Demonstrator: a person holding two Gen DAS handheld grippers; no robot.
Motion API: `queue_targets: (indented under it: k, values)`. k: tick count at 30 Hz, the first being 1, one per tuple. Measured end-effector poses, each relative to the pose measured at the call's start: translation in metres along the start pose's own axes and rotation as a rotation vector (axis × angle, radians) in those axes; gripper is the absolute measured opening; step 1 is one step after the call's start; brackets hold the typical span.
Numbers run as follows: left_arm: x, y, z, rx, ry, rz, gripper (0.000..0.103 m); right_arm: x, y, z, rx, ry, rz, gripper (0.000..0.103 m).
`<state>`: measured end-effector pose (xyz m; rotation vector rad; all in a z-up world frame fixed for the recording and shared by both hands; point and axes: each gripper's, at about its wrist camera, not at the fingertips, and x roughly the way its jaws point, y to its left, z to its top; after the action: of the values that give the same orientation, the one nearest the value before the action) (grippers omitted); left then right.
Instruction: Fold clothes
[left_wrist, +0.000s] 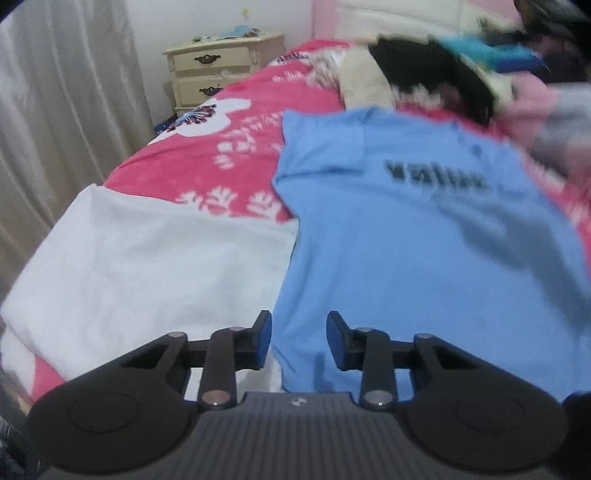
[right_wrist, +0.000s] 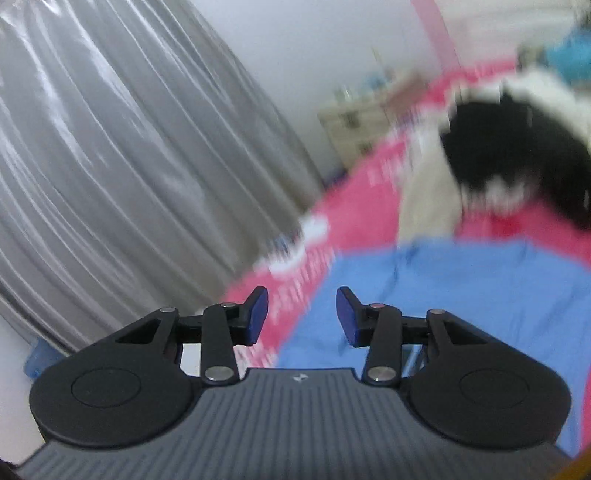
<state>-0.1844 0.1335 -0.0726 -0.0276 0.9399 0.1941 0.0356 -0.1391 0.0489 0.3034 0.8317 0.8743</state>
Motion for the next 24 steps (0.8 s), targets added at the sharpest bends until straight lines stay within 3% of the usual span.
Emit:
queue_targets:
  k: [6,9,14,19,24]
  values:
    - [0.023,-0.007,-0.006,0.041,0.008,0.044,0.03,0.115,0.011,-0.015,0.009,0.202,-0.077,0.041]
    - [0.031,-0.005,-0.009,0.032,0.031,0.027,0.012,0.171,0.022,-0.011,0.004,0.247,-0.082,0.041]
    - [0.037,0.001,-0.013,-0.014,0.032,0.024,0.001,0.246,0.051,-0.017,-0.039,0.316,-0.112,0.04]
    - [0.032,0.003,-0.016,-0.045,-0.006,-0.014,0.0,0.309,0.071,-0.022,-0.103,0.347,-0.208,0.04]
    - [0.009,-0.005,-0.019,-0.011,-0.107,-0.123,0.0,0.338,0.071,-0.028,-0.124,0.374,-0.296,0.04]
